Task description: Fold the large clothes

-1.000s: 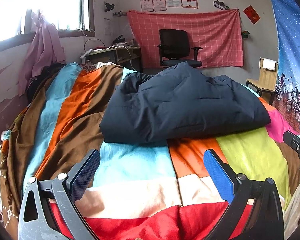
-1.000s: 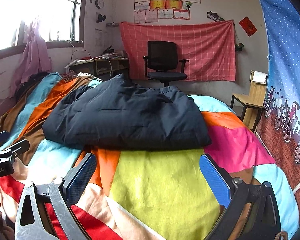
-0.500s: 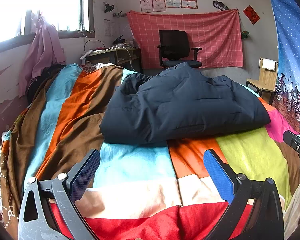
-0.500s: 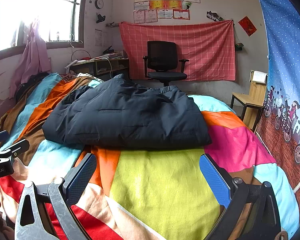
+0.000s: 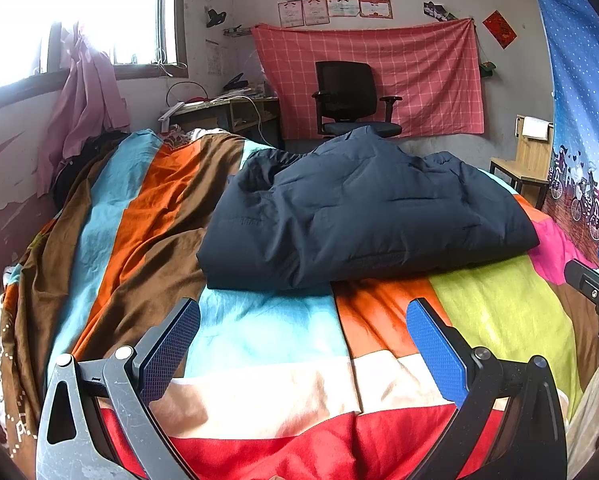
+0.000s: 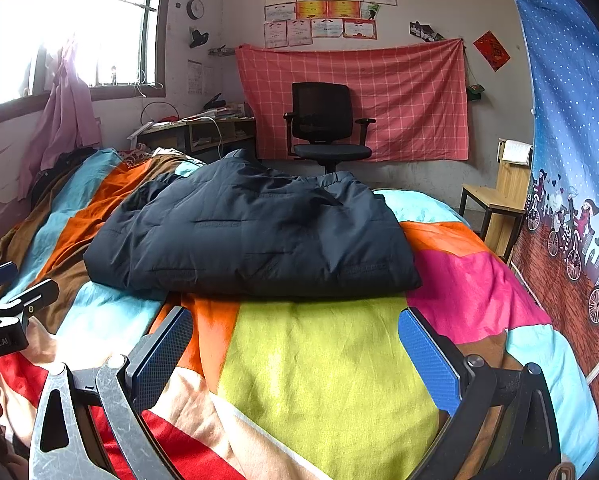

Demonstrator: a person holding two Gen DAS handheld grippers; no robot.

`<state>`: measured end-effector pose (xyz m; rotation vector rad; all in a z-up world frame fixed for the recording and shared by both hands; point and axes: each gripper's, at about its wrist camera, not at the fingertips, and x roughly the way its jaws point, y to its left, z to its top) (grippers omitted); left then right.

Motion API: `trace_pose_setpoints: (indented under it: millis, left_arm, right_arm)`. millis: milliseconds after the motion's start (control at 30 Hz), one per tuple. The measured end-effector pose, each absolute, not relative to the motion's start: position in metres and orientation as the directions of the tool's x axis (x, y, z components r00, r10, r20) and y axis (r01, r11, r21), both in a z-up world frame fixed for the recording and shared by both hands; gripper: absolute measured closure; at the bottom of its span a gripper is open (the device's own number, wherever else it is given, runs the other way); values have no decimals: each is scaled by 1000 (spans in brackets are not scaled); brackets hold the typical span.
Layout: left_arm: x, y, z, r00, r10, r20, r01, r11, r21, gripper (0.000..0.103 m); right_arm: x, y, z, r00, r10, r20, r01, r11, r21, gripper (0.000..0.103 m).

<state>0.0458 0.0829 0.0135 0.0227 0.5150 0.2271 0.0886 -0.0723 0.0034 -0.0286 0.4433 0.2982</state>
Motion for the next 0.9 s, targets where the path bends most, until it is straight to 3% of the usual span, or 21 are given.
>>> trace_pose_setpoints:
  millis: [900]
  left_arm:
    - [45, 83, 13, 844, 221, -488, -210, 975, 78, 2]
  right_arm:
    - [88, -72, 3, 861, 278, -426, -290, 956, 37, 0]
